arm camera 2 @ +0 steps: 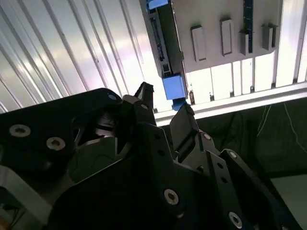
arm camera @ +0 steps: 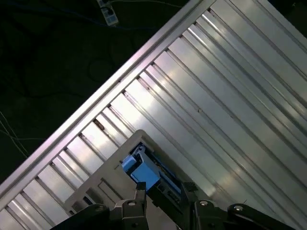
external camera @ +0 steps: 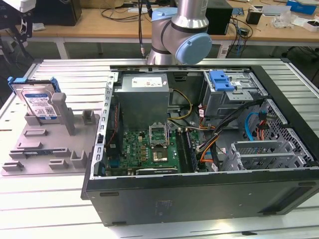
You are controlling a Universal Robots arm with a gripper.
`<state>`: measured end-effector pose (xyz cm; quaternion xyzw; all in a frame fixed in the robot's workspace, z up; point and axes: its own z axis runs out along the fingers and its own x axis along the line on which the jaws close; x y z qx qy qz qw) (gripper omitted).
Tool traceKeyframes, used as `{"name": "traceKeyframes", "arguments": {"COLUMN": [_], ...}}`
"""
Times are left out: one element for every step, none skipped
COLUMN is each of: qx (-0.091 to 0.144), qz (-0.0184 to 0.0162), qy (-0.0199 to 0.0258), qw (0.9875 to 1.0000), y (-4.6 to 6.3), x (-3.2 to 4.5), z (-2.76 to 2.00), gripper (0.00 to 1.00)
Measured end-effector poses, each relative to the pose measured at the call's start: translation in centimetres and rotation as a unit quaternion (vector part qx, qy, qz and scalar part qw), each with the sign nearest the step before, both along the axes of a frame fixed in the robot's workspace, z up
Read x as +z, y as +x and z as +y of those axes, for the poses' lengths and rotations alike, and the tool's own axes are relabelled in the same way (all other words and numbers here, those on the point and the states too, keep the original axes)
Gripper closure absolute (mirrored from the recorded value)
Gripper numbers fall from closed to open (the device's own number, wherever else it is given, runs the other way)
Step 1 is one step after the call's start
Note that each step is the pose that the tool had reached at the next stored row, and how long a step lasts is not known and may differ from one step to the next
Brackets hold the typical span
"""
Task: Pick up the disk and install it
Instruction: 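Pick up the disk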
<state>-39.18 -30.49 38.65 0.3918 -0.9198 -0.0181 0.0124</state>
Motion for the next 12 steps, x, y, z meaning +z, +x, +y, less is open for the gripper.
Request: {"name": "traceKeyframes", "arguments": {"qx": [0.007,0.015,0.036,0.057,0.069,0.078,0.092,0.101,0.112,0.121,0.131,0.141], "qz": [0.0,0.0,0.0,0.0,0.0,0.0,0.0,0.0,0.0,0.0,0.0,0.0], "qy": [0.0,0.0,0.0,0.0,0.0,0.0,0.0,0.0,0.0,0.0,0.0,0.0], "qw": [1.0,0.9999,0.9993,0.9984,0.9976,0.997,0.9958,0.9949,0.9937,0.9926,0.9914,0.9899], "y": [0.0,0.0,0.0,0.0,0.0,0.0,0.0,0.0,0.0,0.0,0.0,0.0], "x": [0.0,0.0,0.0,-0.01,-0.01,-0.01,-0.02,-0.02,-0.02,-0.03,-0.03,-0.04], "z": [0.0,0.0,0.0,0.0,0.0,0.0,0.0,0.0,0.0,0.0,0.0,0.0], "gripper": [0.58,0.58,0.58,0.58,0.58,0.58,0.58,0.58,0.58,0.58,0.58,0.58]}}
